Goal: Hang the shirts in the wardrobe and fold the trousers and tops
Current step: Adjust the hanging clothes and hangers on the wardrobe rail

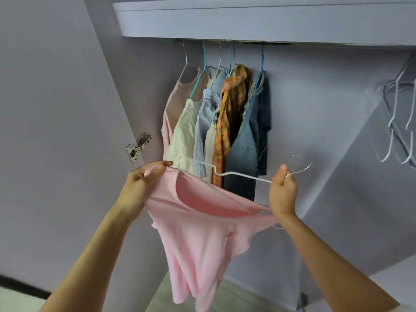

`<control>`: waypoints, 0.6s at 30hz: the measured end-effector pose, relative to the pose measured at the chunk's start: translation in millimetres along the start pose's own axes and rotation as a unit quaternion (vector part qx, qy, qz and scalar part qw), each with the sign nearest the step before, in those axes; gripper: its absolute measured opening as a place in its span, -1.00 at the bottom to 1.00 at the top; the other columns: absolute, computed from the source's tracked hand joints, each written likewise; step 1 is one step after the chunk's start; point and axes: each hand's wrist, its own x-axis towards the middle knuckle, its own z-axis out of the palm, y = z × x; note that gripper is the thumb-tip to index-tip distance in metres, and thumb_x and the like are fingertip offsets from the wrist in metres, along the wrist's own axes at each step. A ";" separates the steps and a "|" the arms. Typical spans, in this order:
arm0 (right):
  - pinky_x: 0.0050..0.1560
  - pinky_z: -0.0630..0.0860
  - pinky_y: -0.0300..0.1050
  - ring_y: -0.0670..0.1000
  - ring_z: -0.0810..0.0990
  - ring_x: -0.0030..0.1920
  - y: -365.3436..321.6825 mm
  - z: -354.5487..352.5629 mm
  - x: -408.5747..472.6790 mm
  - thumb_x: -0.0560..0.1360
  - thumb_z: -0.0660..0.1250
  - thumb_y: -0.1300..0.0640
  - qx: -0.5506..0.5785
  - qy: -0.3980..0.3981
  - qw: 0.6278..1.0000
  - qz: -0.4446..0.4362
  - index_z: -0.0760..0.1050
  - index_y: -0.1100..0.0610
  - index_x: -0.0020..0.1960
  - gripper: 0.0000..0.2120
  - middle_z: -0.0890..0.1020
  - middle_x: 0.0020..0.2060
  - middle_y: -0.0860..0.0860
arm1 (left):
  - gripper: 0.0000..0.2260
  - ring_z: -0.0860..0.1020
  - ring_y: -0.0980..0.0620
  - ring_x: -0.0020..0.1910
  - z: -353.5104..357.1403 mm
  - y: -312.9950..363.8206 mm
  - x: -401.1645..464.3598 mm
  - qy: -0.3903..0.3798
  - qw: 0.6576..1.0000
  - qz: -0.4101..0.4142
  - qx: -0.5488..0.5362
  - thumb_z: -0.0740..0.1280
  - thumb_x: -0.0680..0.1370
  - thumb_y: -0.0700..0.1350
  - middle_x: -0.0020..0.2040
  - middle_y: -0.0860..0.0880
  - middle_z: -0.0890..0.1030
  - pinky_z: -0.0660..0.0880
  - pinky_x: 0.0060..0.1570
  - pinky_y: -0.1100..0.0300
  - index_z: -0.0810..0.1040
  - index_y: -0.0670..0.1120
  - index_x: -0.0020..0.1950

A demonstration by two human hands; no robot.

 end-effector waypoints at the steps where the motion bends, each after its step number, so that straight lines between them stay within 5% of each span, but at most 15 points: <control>1: -0.42 0.17 -0.22 -0.11 0.29 -0.48 -2.9 -0.1 4.9 0.63 0.05 0.21 -0.021 -0.005 1.000 -0.022 0.16 0.02 -0.44 -0.55 0.31 -0.53 -0.02 | -0.81 0.61 0.09 -0.21 -0.6 -4.3 -1.4 0.026 0.999 -0.010 -0.038 0.25 0.57 -0.17 -0.19 0.01 0.68 0.55 -0.23 0.29 0.66 -0.04 -0.11; 6: -0.42 0.15 -0.16 0.03 0.27 -0.49 -12.2 2.2 12.3 0.61 0.08 0.26 -0.093 -0.061 0.986 -0.127 0.23 0.08 -0.34 -0.65 0.27 -0.53 -0.06 | -0.82 0.61 0.23 -0.25 0.0 -16.0 -1.0 0.095 0.987 -0.022 -0.130 0.23 0.57 -0.24 -0.22 0.13 0.68 0.53 -0.26 0.39 0.60 -0.03 -0.02; 11: -0.50 0.20 -0.37 -0.14 0.23 -0.52 -19.3 5.6 19.7 0.61 0.08 0.27 -0.065 -0.040 0.988 -0.134 0.18 0.00 -0.40 -0.58 0.24 -0.54 -0.11 | -0.79 0.59 0.22 -0.11 -7.0 -18.7 2.1 0.135 0.973 -0.029 -0.183 0.22 0.58 -0.20 -0.05 0.14 0.65 0.55 -0.13 0.39 0.57 0.06 0.06; 18: -0.38 0.14 -0.17 0.07 0.25 -0.49 -22.3 13.1 16.1 0.60 0.13 0.26 -0.127 -0.072 0.975 -0.167 0.33 0.20 -0.32 -0.69 0.34 -0.51 0.07 | -0.72 0.59 0.26 -0.23 -9.2 -14.5 3.9 0.118 0.981 0.001 -0.153 0.21 0.58 -0.25 -0.21 0.18 0.67 0.52 -0.21 0.40 0.66 0.02 -0.15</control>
